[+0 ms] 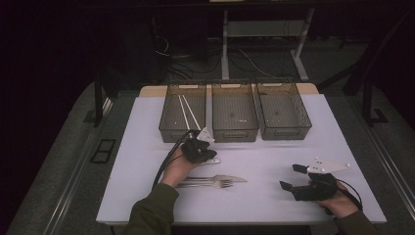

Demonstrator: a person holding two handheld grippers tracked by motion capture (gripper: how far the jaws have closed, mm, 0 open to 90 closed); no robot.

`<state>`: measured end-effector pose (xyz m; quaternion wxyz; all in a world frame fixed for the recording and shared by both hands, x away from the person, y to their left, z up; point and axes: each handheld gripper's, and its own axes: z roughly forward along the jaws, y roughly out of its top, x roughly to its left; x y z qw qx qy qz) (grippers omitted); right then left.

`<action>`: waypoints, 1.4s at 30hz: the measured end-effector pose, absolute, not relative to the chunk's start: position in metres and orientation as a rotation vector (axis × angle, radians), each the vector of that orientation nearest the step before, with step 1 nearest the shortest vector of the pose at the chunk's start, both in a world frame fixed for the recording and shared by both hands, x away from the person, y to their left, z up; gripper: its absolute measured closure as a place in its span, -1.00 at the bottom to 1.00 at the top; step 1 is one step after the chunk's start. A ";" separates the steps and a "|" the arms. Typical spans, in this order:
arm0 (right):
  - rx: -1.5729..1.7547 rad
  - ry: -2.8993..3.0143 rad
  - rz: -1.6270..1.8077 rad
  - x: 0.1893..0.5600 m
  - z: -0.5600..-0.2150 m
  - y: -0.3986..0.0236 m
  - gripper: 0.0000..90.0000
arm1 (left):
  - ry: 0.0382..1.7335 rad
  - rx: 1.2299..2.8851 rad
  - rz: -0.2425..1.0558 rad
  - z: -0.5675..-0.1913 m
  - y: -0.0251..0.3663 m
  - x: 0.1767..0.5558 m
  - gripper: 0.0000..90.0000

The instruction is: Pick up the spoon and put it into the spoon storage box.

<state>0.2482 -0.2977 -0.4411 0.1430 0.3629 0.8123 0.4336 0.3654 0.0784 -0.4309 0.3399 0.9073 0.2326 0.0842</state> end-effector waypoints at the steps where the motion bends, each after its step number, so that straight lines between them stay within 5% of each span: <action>1: 1.047 2.342 1.252 0.248 -0.441 -0.298 -0.56 | 0.618 2.340 0.225 -0.429 0.082 0.364 0.95; 14: 1.042 2.339 1.238 0.248 -0.441 -0.299 -0.56 | 0.780 2.254 0.234 -0.425 0.141 0.348 0.08; 19: 1.043 2.338 1.233 0.248 -0.441 -0.299 -0.56 | 0.791 2.318 0.199 -0.435 0.142 0.345 0.01; 25: 1.043 2.337 1.233 0.248 -0.440 -0.299 -0.56 | 0.801 2.336 0.175 -0.438 0.147 0.339 0.05; 30: 1.033 2.337 1.229 0.248 -0.441 -0.299 -0.56 | 0.746 2.354 0.137 -0.437 0.149 0.334 0.42; 42: 1.027 2.335 1.228 0.247 -0.440 -0.298 -0.56 | 0.671 2.378 0.173 -0.431 0.149 0.329 0.77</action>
